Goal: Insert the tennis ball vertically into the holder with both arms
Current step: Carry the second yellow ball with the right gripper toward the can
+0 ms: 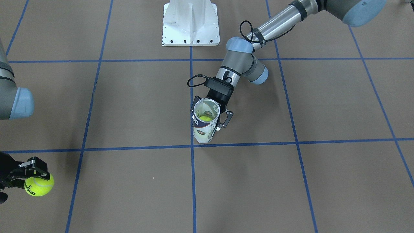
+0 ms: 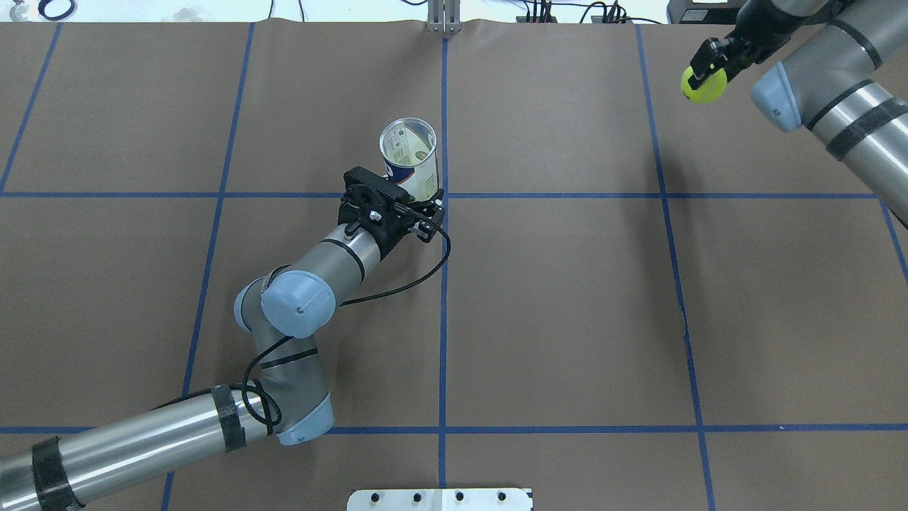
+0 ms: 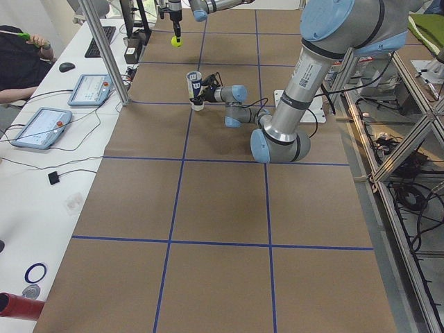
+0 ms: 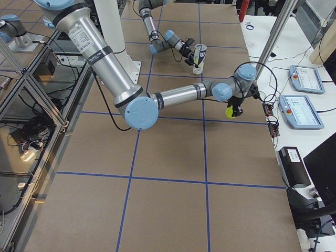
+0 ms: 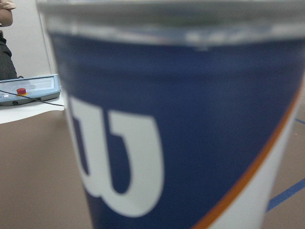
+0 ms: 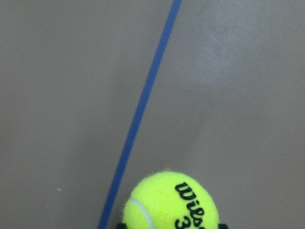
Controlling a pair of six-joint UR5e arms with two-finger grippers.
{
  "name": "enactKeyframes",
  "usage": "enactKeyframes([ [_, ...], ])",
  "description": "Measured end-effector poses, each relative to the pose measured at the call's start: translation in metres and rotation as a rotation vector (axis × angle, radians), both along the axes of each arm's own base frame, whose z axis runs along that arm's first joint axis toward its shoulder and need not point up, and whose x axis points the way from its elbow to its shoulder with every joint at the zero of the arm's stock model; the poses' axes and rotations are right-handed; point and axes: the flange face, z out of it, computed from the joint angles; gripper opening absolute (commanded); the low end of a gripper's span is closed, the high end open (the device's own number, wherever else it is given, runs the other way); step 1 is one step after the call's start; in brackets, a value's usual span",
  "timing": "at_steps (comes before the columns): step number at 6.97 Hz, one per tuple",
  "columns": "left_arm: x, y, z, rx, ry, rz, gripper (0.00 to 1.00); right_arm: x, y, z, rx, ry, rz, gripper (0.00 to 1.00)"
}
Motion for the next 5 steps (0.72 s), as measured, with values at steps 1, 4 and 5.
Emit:
enactKeyframes([
  [1, 0.000, 0.000, 0.001, 0.000, -0.001, 0.000, 0.76, -0.012, 0.004, -0.065, -0.063, -0.052, 0.036, 0.00],
  [4, 0.001, 0.001, 0.004, -0.003, -0.005, 0.002, 0.76, -0.099, 0.071, -0.243, -0.248, -0.213, 0.113, 0.00],
  [5, 0.001, 0.002, 0.005, -0.004, -0.007, 0.003, 0.76, -0.120, 0.093, -0.284, -0.294, -0.251, 0.118, 0.00],
])
